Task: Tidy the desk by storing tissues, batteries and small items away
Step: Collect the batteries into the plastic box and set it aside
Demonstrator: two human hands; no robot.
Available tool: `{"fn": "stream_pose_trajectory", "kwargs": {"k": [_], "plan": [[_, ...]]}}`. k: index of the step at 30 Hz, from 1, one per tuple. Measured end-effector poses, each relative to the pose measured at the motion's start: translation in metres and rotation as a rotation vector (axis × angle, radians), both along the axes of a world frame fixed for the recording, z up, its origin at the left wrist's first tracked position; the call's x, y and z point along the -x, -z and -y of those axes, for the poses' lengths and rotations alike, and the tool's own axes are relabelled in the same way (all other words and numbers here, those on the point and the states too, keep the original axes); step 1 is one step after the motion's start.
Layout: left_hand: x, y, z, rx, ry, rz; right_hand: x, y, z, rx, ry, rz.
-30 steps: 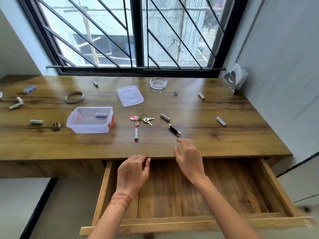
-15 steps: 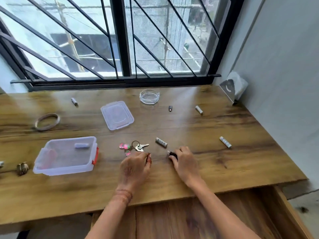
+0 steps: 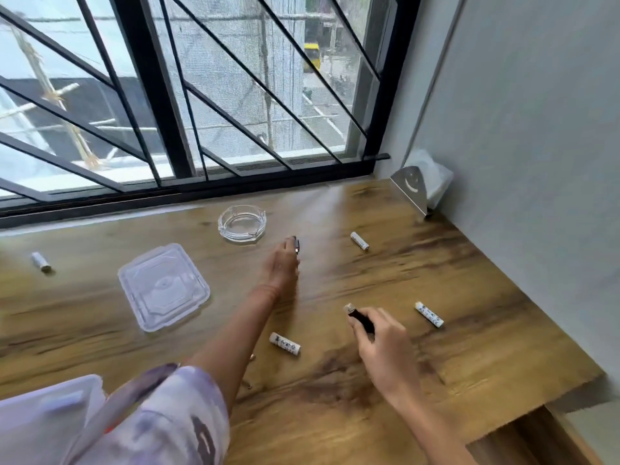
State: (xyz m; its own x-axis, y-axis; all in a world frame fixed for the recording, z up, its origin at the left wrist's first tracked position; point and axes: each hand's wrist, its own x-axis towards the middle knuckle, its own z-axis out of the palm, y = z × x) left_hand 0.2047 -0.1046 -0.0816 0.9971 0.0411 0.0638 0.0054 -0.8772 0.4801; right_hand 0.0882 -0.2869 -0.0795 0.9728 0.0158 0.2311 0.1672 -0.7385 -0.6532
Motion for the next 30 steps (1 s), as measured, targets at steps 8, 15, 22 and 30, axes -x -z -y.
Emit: {"fn": "stream_pose_trajectory", "kwargs": {"k": [8,15,22,30], "plan": [[-0.035,0.024,-0.003,-0.226,0.127,0.081,-0.003,0.010,0.006,0.015,0.007,-0.035],[0.003,0.012,-0.006,-0.012,0.076,0.136,0.001,0.004,0.003,-0.031,0.018,-0.051],[0.123,-0.022,0.019,0.255,-0.022,0.334,0.034,-0.008,0.010,-0.135,0.009,-0.096],[0.296,-0.013,0.035,0.270,-0.199,0.419,0.123,-0.020,0.021,-0.325,-0.135,-0.256]]}}
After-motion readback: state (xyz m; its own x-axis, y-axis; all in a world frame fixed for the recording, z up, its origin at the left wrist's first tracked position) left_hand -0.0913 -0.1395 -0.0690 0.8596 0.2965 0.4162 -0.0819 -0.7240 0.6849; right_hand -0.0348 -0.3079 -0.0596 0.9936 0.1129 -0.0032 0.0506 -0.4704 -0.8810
